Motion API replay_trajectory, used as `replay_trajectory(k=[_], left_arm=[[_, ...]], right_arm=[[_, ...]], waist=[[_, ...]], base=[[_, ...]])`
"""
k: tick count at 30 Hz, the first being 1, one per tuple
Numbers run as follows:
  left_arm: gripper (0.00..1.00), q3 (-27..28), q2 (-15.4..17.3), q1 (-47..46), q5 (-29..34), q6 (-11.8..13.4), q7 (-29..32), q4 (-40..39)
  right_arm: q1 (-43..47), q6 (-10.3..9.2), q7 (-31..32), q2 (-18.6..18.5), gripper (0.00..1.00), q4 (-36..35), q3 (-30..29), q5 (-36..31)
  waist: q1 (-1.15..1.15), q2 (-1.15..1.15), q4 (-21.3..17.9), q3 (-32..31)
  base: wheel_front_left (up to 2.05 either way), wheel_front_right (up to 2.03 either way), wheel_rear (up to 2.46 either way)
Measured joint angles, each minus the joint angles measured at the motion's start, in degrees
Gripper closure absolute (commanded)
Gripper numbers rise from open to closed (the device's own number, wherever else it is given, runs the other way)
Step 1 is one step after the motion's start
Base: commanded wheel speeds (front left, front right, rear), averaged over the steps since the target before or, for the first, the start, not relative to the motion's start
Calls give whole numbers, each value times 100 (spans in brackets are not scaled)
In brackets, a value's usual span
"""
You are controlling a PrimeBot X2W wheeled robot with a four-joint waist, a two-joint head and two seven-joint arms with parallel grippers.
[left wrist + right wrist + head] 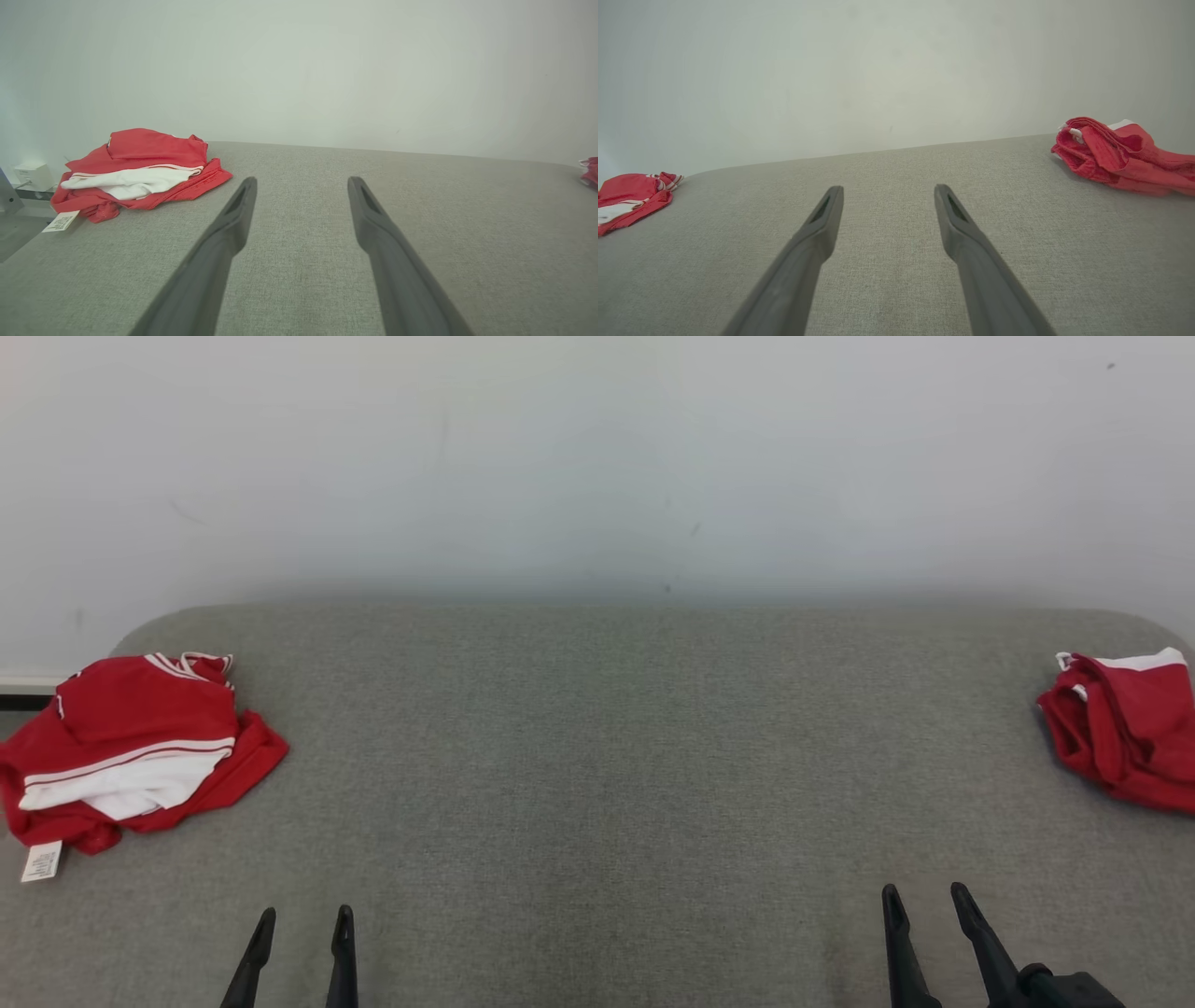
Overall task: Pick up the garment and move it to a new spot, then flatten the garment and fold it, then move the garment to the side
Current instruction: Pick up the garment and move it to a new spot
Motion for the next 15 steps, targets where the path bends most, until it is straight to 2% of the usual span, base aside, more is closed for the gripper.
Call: replay_trajectory(k=[7, 15], left_arm=[[0, 75, 81, -103, -14, 0, 0, 87], [0, 205, 166, -105, -15, 3, 1, 162]], right_arm=[[-13, 0, -2, 2, 0, 57, 85, 67], [-18, 0, -2, 3, 0, 111, 103, 157]], waist=[[0, 0, 276, 20], [0, 0, 821, 35]], base=[[0, 0, 0], [0, 0, 0]])
